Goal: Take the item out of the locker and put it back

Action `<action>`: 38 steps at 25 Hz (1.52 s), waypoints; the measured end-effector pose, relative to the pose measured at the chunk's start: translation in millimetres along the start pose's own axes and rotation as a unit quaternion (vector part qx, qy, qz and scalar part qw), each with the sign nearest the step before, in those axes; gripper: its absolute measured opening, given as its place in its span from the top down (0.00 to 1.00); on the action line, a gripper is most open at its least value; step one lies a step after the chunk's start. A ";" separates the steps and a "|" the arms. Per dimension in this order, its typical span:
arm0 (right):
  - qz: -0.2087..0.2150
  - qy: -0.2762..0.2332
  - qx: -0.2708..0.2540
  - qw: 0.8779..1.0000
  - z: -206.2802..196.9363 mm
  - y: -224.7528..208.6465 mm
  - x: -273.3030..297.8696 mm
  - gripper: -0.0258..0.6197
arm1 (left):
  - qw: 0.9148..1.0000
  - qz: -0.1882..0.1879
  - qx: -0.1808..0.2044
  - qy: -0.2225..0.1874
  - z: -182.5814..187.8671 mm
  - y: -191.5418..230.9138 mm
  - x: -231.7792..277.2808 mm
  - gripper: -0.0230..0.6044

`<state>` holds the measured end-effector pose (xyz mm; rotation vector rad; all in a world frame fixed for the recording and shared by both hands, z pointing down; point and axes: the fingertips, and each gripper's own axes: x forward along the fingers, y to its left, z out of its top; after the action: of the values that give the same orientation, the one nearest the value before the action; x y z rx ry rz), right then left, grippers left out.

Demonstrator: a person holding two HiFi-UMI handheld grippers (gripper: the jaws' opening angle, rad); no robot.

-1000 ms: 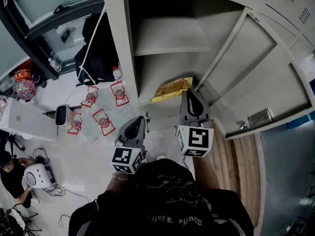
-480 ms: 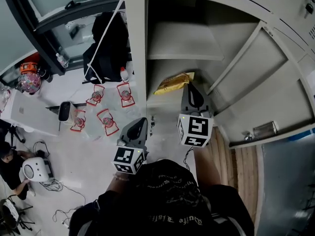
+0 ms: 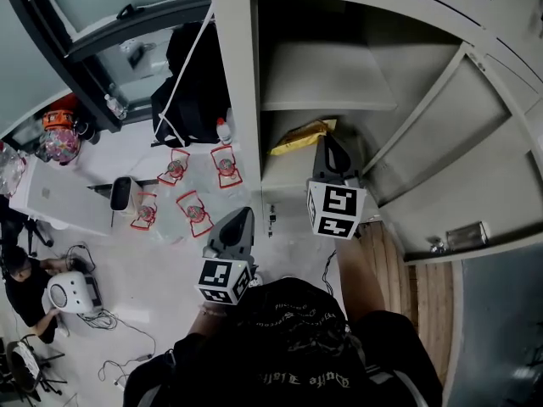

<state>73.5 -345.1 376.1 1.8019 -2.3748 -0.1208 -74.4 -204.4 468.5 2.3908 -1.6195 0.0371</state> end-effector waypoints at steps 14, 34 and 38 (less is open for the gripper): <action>-0.004 0.039 -0.011 0.999 -27.8 1.8 19.9 0.95 | 1.000 0.010 -0.005 0.001 0.4 14.9 0.9 0.95; 0.026 0.118 -0.018 0.993 -63.4 12.2 2.6 0.94 | 1.000 0.003 -0.003 0.016 -12.1 4.1 -5.3 0.95; 0.028 0.133 -0.015 0.991 -71.6 12.2 0.7 0.94 | 1.000 0.008 0.001 0.021 -17.9 2.7 -6.2 0.95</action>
<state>74.2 -340.3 448.6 1.6220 -2.2206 0.0847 -77.1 -195.8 485.3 2.3619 -1.6217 0.0928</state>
